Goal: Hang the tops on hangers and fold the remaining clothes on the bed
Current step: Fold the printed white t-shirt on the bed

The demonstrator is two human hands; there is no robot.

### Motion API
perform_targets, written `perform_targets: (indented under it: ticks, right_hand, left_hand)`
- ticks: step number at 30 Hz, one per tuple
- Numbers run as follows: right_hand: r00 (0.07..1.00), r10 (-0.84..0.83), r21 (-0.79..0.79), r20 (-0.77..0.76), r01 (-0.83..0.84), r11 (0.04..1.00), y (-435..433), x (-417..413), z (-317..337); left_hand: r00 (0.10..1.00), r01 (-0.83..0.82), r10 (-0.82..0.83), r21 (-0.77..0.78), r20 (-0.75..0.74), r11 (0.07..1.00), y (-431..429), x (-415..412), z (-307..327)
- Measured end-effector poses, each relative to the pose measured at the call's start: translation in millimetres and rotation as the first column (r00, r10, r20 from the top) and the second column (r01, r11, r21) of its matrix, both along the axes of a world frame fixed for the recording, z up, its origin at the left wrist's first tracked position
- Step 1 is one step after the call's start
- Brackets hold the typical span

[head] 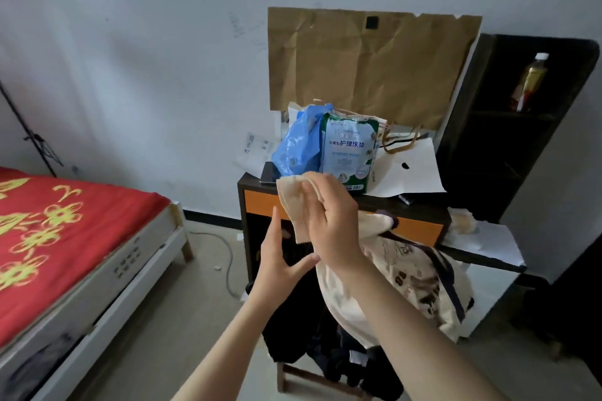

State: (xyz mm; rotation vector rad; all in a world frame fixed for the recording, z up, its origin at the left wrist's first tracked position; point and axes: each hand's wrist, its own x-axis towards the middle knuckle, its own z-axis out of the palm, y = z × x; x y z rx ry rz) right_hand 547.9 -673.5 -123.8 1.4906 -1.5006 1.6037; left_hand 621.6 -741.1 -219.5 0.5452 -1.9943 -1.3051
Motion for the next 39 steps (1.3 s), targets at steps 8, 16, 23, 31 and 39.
perform_targets:
  ticks: [8,16,23,31,39]
  right_hand:
    - [0.758,0.435,0.041,0.486,-0.517,0.855,-49,77,60]
    - [0.595,0.528,0.007,0.606,-0.667,0.745,-64,110,72]
    - [0.472,0.463,0.031,0.75,-0.725,0.688,-96,115,53]
    - [0.393,0.484,0.13,0.782,-0.862,0.49,-137,208,20]
    - [0.272,0.374,0.202,0.887,-0.955,0.215,-191,325,-16]
  left_hand:
    - [0.998,-0.056,0.058,0.053,-0.032,0.997,-10,51,26]
    - [0.892,-0.38,0.419,0.224,-0.167,0.898,-19,115,28]
    - [0.632,-0.73,0.738,0.138,-0.234,0.669,-26,210,48]
    - [0.373,-0.927,0.92,-0.011,-0.122,0.374,-10,314,50]
    - [0.218,-0.974,0.976,-0.069,-0.001,0.218,-24,423,34]
